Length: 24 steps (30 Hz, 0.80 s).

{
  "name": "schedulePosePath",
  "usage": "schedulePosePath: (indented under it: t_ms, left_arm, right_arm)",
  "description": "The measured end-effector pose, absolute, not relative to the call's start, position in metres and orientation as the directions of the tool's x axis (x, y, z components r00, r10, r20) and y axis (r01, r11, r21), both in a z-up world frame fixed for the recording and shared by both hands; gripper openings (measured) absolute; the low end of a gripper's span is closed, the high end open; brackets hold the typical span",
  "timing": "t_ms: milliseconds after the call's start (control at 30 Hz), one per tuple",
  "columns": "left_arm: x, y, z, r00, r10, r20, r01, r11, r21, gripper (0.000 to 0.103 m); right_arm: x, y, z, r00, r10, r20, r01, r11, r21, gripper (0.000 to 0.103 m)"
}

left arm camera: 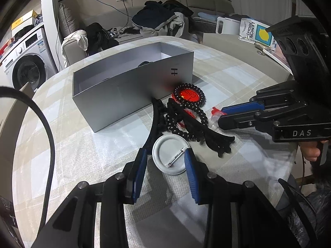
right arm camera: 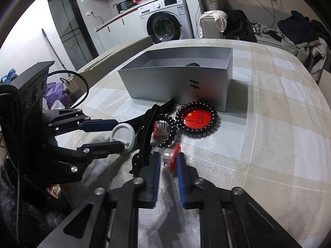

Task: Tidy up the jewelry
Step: 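Grasp the white round badge with the left tool while the right tool grasps the clear red-capped item, then carry the badge and red-capped item into the grey box and open both tools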

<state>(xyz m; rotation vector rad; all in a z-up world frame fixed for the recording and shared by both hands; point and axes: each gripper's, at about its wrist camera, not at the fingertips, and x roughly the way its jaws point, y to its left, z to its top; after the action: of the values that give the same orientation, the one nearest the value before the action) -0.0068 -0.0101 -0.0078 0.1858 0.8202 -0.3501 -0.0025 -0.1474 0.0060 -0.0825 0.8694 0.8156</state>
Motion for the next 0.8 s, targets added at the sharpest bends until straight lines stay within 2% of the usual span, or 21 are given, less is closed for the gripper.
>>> schedulePosePath:
  t_ms: [100, 800]
  left_arm:
    - [-0.0067, -0.01, -0.0076, 0.628, -0.235, -0.742, 0.378, 0.925, 0.027, 0.024]
    - [-0.0122, -0.0096, -0.0023, 0.643, -0.255, -0.722, 0.403, 0.914, 0.037, 0.015]
  right_arm:
    - [-0.0033, -0.1476, 0.0072, 0.373, 0.605, -0.704, -0.669, 0.701, 0.248, 0.014]
    - [0.001, -0.1568, 0.0119, 0.387, 0.635, -0.669, -0.656, 0.699, 0.285, 0.013]
